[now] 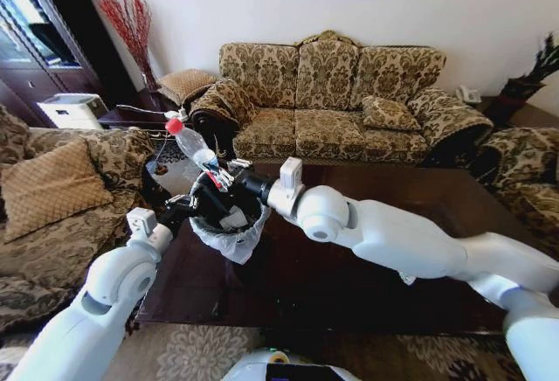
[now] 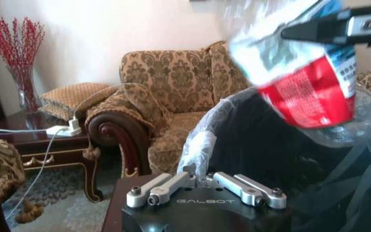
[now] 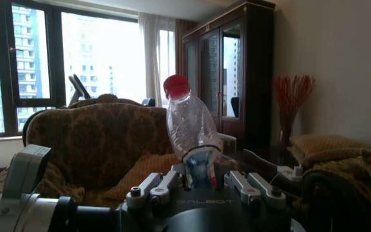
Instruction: Move to the front of the table and place the trash on the table into the trash bin.
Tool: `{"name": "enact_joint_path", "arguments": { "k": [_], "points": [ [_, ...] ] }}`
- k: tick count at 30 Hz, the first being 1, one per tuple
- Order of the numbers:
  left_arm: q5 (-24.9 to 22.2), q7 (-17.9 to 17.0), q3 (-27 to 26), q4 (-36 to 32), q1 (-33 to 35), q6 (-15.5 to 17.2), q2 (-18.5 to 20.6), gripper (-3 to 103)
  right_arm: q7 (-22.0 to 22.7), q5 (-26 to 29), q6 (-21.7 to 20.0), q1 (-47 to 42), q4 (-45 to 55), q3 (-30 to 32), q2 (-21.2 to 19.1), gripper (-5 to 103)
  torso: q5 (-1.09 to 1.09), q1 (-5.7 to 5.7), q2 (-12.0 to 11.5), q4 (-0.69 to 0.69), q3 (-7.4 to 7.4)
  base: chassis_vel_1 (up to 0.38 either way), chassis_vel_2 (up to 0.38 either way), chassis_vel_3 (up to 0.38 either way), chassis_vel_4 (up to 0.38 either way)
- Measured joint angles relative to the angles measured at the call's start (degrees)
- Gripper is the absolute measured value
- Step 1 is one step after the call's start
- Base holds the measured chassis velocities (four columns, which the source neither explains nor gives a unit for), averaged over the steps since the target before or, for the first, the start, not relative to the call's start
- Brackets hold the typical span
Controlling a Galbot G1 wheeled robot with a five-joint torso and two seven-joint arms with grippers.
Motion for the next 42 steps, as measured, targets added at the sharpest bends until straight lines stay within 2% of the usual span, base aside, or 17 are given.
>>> {"name": "enact_joint_path", "arguments": {
  "k": [5,7,9,11,15,17,18,21,26,28,30,31,33,34,37,38,42],
  "points": [
    [0.0,0.0,0.0,-0.39,0.0,0.0,-0.17,1,-0.21,-1.77,0.85,-0.06,-1.21,-0.23,0.15,47,0.0,0.0,0.0,0.0,0.0,0.0,0.0,0.0,0.0],
    [0.03,0.0,0.0,-0.45,0.0,0.0,-0.21,1,-0.21,-1.94,0.95,-0.02,-1.37,-0.23,0.22,47,0.0,0.0,0.0,0.0,0.0,0.0,0.0,0.0,0.0],
    [0.15,0.0,-0.02,-0.67,0.1,-0.04,-0.27,1,-0.16,-2.02,1.25,0.11,-1.51,-0.21,0.3,63,0.0,0.0,0.0,0.0,0.0,0.0,0.0,0.0,0.0],
    [0.16,0.01,-0.04,-0.72,0.14,-0.05,-0.28,1,-0.14,-2.02,1.35,0.14,-1.51,-0.13,0.3,63,0.0,0.0,0.0,0.0,0.0,0.0,0.0,0.0,0.0],
    [0.48,0.02,-0.39,-1.1,0.6,-0.15,-0.36,1,2.63,-1.3,1.39,0.38,-1.77,3.13,-0.08,84,0.0,0.0,0.0,0.01,0.0,0.0,0.0,0.0,0.0],
    [0.55,0.03,-0.41,-1.16,0.67,-0.17,-0.38,1,3.47,-1.04,1.22,0.37,-1.83,3.79,-0.33,84,0.0,0.0,0.0,0.01,0.0,0.0,0.0,0.0,0.0],
    [1.06,0.05,-0.48,-1.34,0.92,-0.27,-0.58,1,6.8,-0.4,0.31,-0.06,-2.07,6.08,-1.85,95,0.0,0.0,0.0,0.01,0.0,0.0,0.0,0.0,0.0],
    [1.67,0.17,-0.57,-1.46,1.16,-0.52,-0.82,1,9.39,-0.13,-0.23,-0.92,-2.08,7.72,-4.06,98,0.0,0.0,0.0,0.02,0.0,0.0,0.0,0.0,0.0],
    [2.83,0.44,-0.99,-1.81,2.01,-1.31,-1.77,1,11.88,-2.92,0.05,-7.74,-1.9,11.82,-15.23,100,0.01,0.0,0.0,0.0,0.0,0.0,0.0,0.0,0.0],
    [3.25,0.5,-1.16,-1.89,2.35,-1.79,-2.46,1,11.77,-5.42,0.73,-14.51,-1.46,16.89,-20.68,100,0.04,0.0,0.0,-0.01,0.0,0.0,0.0,0.0,0.0],
    [3.32,0.5,-1.19,-1.89,2.4,-1.9,-2.63,1,11.61,-5.91,0.61,-17.01,-1.25,19.27,-21.88,100,0.04,0.0,0.0,0.0,0.0,0.0,0.0,0.0,0.0],
    [3.48,0.48,-1.33,-1.88,2.62,-2.17,-3.22,1,11.11,-7.22,-0.16,-26.34,-0.53,26.92,-24.2,100,-0.01,0.0,0.0,-0.02,-0.01,0.0,0.0,0.0,0.0],
    [3.54,0.4,-1.43,-1.95,2.9,-2.39,-3.7,1,10.96,-8.12,-0.77,-34.93,0.04,34.0,-24.65,100,0.03,-0.01,0.0,-0.01,-0.01,0.0,0.0,0.0,0.0],
    [3.54,0.4,-1.43,-1.95,2.9,-2.39,-3.7,1,10.96,-8.12,-0.77,-34.93,0.04,34.0,-24.65,100,0.03,-0.01,0.0,-0.01,-0.01,0.0,0.0,0.0,0.0],
    [3.62,0.21,-1.46,-2.17,3.21,-2.54,-3.96,1,10.81,-11.08,-2.13,-55.35,1.74,51.8,-22.11,100,0.03,-0.01,0.0,-0.01,-0.01,0.0,0.0,0.0,0.0],
    [3.62,0.21,-1.46,-2.17,3.21,-2.54,-3.96,1,10.81,-11.08,-2.13,-55.35,1.74,51.8,-22.11,100,0.03,-0.01,0.0,-0.01,-0.01,0.0,0.0,0.0,0.0],
    [3.82,0.11,-1.54,-2.31,3.78,-2.98,-4.26,1,7.76,-16.06,-2.28,-71.72,3.45,66.91,-16.48,100,0.01,-0.01,0.0,0.0,-0.01,0.0,0.0,0.0,0.0]
  ]
}}
